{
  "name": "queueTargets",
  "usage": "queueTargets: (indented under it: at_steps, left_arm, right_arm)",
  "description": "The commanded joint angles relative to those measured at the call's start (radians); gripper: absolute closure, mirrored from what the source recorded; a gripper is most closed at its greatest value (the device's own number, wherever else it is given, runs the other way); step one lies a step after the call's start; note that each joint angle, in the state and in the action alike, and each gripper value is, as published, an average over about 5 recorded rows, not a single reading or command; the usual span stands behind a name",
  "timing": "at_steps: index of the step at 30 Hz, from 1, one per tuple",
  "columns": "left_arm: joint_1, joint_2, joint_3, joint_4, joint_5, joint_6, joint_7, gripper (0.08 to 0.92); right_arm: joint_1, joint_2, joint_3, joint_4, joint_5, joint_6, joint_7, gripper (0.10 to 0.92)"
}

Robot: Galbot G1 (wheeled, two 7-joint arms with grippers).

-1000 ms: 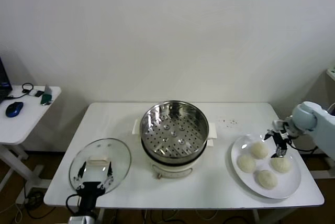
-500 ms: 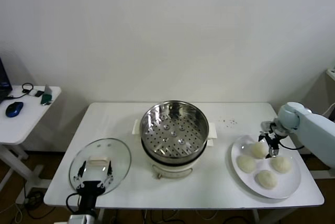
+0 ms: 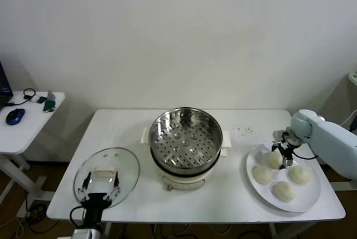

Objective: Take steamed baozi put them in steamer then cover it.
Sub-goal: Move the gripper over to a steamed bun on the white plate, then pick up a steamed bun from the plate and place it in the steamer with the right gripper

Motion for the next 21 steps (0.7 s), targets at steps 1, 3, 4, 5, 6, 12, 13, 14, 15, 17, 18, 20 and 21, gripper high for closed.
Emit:
queueTargets:
  at_steps: [1,3,4,5,6,12,13,14,15,17,18,20,21]
  left_arm:
    - [0.002,0.000,0.000,0.000,0.000,0.000,0.000,0.177]
    - [0.004,-0.001,-0.001,-0.001,-0.001,0.000,-0.001,0.177]
    - [0.005,-0.001,-0.001,-0.002,-0.001,0.000,-0.001,0.177]
    - [0.007,-0.001,-0.001,-0.002,-0.001,-0.001,-0.001,0.177]
    - [0.008,-0.001,-0.001,-0.003,-0.001,-0.001,-0.001,0.177]
    - [0.015,-0.001,-0.002,-0.008,-0.001,-0.003,-0.002,0.177]
    - [0.016,-0.001,-0.002,-0.009,-0.001,-0.004,-0.002,0.177]
    - [0.017,-0.001,-0.002,-0.010,-0.002,-0.004,-0.002,0.177]
    - [0.018,-0.001,-0.002,-0.010,-0.002,-0.004,-0.002,0.177]
    - [0.019,-0.001,-0.002,-0.012,-0.002,-0.004,-0.002,0.177]
    - [0.019,-0.001,-0.002,-0.013,-0.002,-0.004,-0.002,0.177]
    - [0.020,-0.001,-0.001,-0.015,-0.002,-0.004,-0.002,0.177]
    - [0.021,-0.002,-0.001,-0.015,-0.002,-0.004,-0.002,0.177]
  right_arm:
    - [0.004,0.007,0.001,-0.002,-0.003,0.007,-0.001,0.276]
    - [0.012,0.001,-0.001,0.008,0.004,0.009,-0.001,0.282]
    - [0.022,-0.004,-0.008,0.015,0.009,0.011,-0.001,0.286]
    - [0.034,-0.008,-0.017,0.023,0.016,0.013,-0.001,0.289]
    - [0.050,-0.013,-0.031,0.032,0.022,0.016,-0.001,0.291]
    - [0.263,-0.038,-0.187,0.121,0.119,0.043,-0.008,0.296]
    - [0.306,-0.037,-0.222,0.138,0.141,0.048,-0.010,0.296]
    - [0.356,-0.033,-0.261,0.155,0.164,0.055,-0.013,0.296]
    - [0.408,-0.025,-0.304,0.173,0.185,0.064,-0.016,0.296]
    - [0.508,-0.001,-0.387,0.200,0.220,0.085,-0.021,0.296]
    - [0.560,0.015,-0.427,0.211,0.237,0.099,-0.023,0.296]
    - [0.643,0.049,-0.486,0.226,0.261,0.121,-0.025,0.296]
    - [0.679,0.071,-0.508,0.234,0.269,0.136,-0.026,0.296]
